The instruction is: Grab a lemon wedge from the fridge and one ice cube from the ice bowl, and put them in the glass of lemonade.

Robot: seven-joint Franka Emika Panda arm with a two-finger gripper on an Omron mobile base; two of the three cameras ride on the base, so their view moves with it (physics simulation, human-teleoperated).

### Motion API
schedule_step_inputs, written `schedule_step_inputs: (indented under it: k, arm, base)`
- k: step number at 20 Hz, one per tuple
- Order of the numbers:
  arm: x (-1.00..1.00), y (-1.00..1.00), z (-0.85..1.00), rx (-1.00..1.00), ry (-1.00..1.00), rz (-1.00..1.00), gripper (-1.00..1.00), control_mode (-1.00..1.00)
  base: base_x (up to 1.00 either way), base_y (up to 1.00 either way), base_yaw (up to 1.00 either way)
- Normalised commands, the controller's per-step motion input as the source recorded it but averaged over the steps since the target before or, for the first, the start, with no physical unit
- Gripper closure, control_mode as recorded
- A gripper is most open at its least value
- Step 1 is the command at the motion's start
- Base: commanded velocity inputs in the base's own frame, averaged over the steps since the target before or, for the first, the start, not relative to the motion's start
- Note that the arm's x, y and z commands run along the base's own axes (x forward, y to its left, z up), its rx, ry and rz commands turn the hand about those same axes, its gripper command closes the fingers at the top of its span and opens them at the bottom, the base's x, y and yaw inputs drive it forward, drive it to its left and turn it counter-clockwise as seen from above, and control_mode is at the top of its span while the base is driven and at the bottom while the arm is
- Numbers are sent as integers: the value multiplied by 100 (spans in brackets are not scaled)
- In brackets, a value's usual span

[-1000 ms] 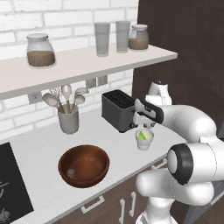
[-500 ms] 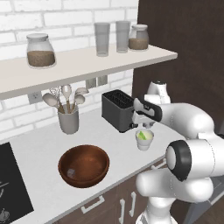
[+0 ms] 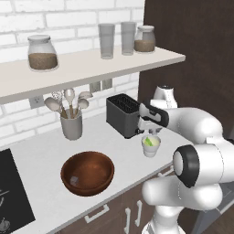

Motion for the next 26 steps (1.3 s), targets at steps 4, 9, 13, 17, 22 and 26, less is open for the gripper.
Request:
schedule_step_inputs:
  k: [4, 9, 13, 17, 22, 26]
  arm:
    - [0, 0, 0, 0, 0, 0, -100, -100]
    - [0, 0, 0, 0, 0, 0, -100, -100]
    - [0, 0, 0, 0, 0, 0, -100, -100]
    - [-21, -9, 0, 2, 0, 0, -100, -100]
    - [-48, -23, 2, 6, -6, 0, -100, -100]
    - [-43, -16, 4, 6, -7, 0, -100, -100]
  base:
    - [0, 0, 0]
    - [0, 0, 0]
    - [0, 0, 0]
    - [0, 0, 0]
    - [0, 0, 0]
    - [0, 0, 0]
